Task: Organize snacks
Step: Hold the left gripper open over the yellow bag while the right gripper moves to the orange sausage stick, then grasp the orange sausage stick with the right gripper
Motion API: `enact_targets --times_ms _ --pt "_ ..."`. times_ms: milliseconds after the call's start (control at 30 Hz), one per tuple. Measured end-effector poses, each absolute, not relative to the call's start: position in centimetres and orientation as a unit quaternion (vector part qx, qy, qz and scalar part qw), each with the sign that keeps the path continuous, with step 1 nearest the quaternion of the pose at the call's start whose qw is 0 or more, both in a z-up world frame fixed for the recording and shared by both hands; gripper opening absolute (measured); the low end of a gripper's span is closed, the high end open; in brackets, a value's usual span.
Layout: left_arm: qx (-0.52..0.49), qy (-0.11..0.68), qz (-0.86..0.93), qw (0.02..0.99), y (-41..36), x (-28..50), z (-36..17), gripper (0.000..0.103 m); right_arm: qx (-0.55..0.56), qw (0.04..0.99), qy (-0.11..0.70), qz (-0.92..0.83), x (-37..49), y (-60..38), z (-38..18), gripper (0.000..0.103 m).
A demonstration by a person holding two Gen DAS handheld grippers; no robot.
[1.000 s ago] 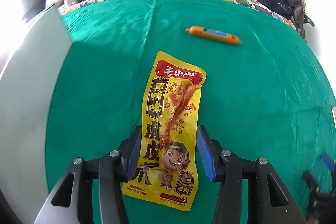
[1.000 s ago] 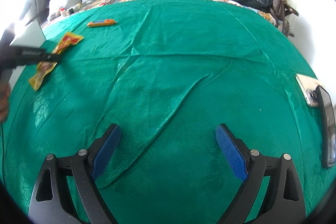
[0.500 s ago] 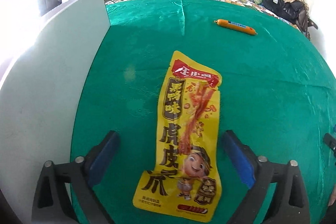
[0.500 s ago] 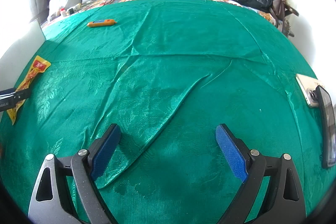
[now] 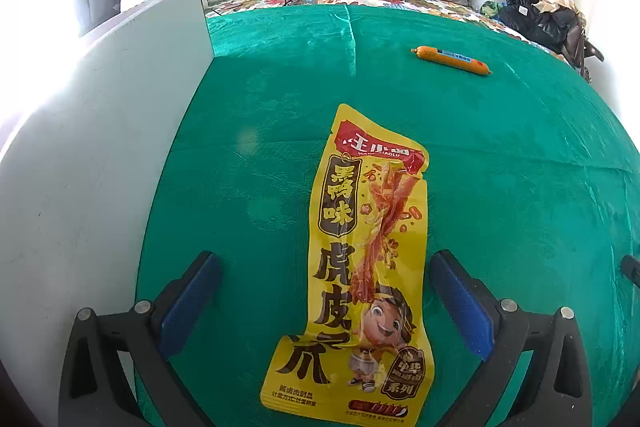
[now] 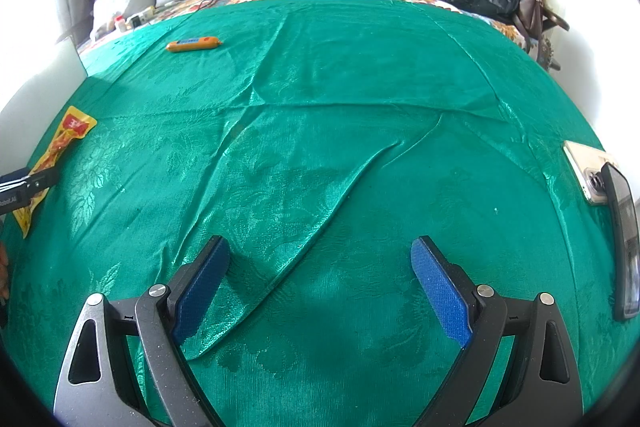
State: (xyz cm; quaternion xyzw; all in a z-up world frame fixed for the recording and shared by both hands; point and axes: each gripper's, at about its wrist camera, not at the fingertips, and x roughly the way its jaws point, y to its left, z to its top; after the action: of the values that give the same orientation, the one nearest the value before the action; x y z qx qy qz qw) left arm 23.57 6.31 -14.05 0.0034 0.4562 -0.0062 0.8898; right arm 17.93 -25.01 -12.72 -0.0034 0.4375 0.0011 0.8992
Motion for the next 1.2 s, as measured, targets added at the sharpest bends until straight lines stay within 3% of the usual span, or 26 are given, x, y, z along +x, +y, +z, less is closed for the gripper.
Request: enact_targets --times_ms 400,700,867,1067,1100,1167,1200 --pt "0.006 0.456 -0.016 0.89 6.4 23.6 -14.0 0.103 -0.017 0.891 0.453 0.032 19.5 -24.2 -12.4 0.096" --pt "0.006 0.455 -0.016 0.89 6.4 23.6 -14.0 0.103 -0.087 0.884 0.422 0.18 35.1 -16.8 -7.9 0.094" --pt "0.006 0.455 -0.016 0.89 6.4 23.6 -14.1 0.103 -0.159 0.848 0.465 0.201 42.5 -11.8 -9.4 0.092" --pt "0.006 0.455 -0.017 0.891 6.5 23.5 -14.1 0.103 -0.169 0.829 0.492 0.206 45.5 -9.3 -11.7 0.091" --pt "0.006 0.455 -0.017 0.891 6.4 23.6 -14.1 0.103 -0.163 0.824 0.502 0.208 45.6 -9.3 -11.9 0.081" --pt "0.006 0.455 -0.017 0.891 6.4 23.6 -14.1 0.103 -0.135 0.829 0.501 0.207 45.6 -9.6 -11.5 0.05" --pt "0.006 0.455 -0.017 0.89 6.4 23.6 -14.1 0.103 -0.128 0.829 0.506 0.202 45.8 -9.7 -11.4 0.027"
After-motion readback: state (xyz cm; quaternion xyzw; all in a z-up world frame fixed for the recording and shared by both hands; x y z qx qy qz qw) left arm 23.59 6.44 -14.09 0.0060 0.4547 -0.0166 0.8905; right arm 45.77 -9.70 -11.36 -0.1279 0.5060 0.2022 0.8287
